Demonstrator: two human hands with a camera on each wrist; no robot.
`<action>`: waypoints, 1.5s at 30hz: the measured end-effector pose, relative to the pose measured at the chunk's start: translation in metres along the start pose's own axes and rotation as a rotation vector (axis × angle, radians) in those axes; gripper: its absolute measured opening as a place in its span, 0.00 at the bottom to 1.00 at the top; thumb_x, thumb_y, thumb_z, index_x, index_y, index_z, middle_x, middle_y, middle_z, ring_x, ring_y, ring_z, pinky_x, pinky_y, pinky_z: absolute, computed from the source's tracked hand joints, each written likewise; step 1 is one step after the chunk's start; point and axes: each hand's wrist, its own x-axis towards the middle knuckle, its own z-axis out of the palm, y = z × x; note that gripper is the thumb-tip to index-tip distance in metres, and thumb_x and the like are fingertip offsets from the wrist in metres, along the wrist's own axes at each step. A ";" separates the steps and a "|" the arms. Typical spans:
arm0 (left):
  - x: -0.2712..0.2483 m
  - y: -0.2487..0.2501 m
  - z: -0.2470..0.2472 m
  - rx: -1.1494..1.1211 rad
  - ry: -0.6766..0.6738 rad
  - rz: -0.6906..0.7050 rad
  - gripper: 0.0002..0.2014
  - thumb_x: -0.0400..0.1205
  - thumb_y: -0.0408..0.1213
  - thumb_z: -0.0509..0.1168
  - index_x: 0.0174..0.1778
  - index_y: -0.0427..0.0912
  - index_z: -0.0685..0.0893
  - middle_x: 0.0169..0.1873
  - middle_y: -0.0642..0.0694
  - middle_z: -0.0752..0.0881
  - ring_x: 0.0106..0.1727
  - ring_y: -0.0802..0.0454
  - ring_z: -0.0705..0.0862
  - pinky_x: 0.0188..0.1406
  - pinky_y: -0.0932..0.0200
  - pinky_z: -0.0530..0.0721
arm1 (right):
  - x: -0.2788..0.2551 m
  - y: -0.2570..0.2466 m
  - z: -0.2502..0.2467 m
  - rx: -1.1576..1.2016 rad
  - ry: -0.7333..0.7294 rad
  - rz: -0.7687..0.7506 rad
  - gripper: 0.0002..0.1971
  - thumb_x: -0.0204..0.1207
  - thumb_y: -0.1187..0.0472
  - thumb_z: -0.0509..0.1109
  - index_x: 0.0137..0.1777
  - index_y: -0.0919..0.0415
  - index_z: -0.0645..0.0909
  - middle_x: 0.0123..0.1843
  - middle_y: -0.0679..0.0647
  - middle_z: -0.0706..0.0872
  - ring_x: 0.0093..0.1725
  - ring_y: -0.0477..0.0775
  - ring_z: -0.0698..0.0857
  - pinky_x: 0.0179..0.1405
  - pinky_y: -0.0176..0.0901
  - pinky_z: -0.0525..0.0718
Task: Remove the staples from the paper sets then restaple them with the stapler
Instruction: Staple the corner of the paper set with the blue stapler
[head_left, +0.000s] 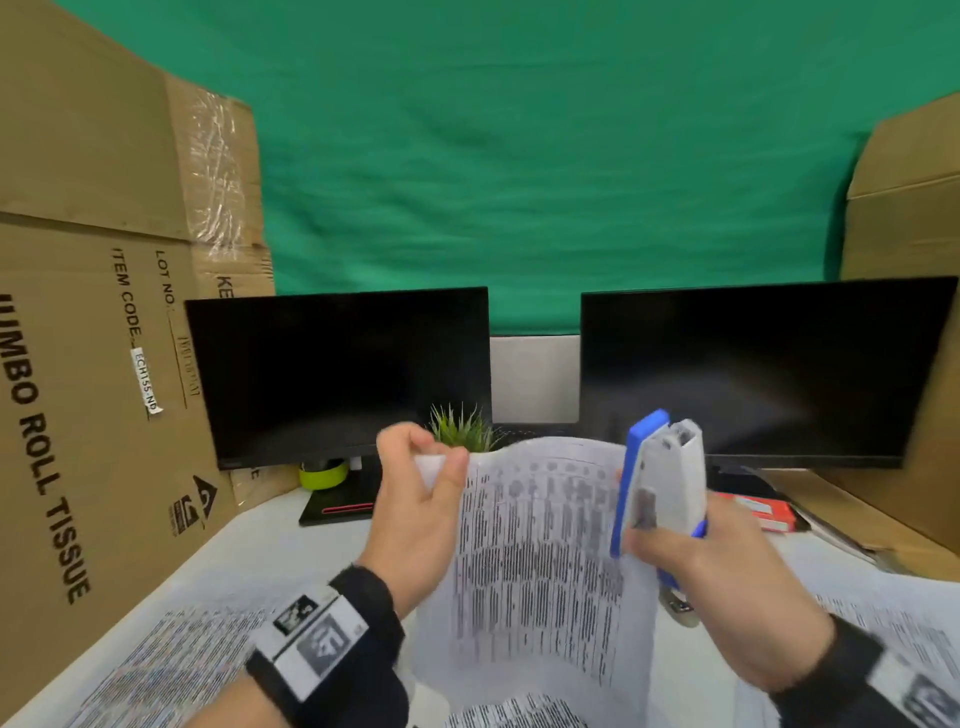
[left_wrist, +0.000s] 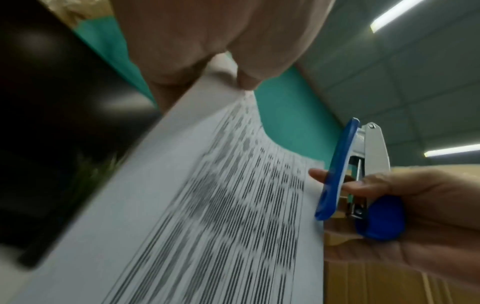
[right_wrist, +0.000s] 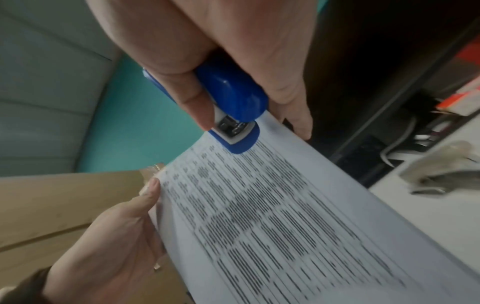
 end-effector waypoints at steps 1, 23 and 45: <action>-0.005 -0.010 0.005 -0.028 -0.034 -0.068 0.08 0.87 0.40 0.59 0.55 0.52 0.64 0.51 0.47 0.81 0.44 0.62 0.84 0.34 0.71 0.82 | 0.001 0.010 0.001 -0.001 -0.005 0.044 0.13 0.71 0.76 0.70 0.49 0.58 0.86 0.44 0.51 0.92 0.52 0.60 0.88 0.52 0.56 0.87; -0.016 -0.011 0.028 -0.113 -0.254 -0.078 0.11 0.87 0.40 0.58 0.61 0.60 0.77 0.53 0.66 0.88 0.56 0.67 0.86 0.56 0.65 0.83 | 0.051 -0.041 0.030 -0.092 0.348 -0.627 0.23 0.65 0.30 0.61 0.39 0.51 0.78 0.31 0.39 0.84 0.32 0.38 0.83 0.31 0.29 0.77; -0.011 -0.022 0.039 -0.266 -0.210 -0.385 0.14 0.88 0.35 0.58 0.65 0.54 0.80 0.57 0.55 0.89 0.62 0.54 0.85 0.69 0.48 0.79 | 0.076 -0.012 -0.026 0.319 0.391 -0.068 0.17 0.72 0.43 0.73 0.45 0.59 0.83 0.46 0.62 0.88 0.42 0.56 0.84 0.48 0.52 0.82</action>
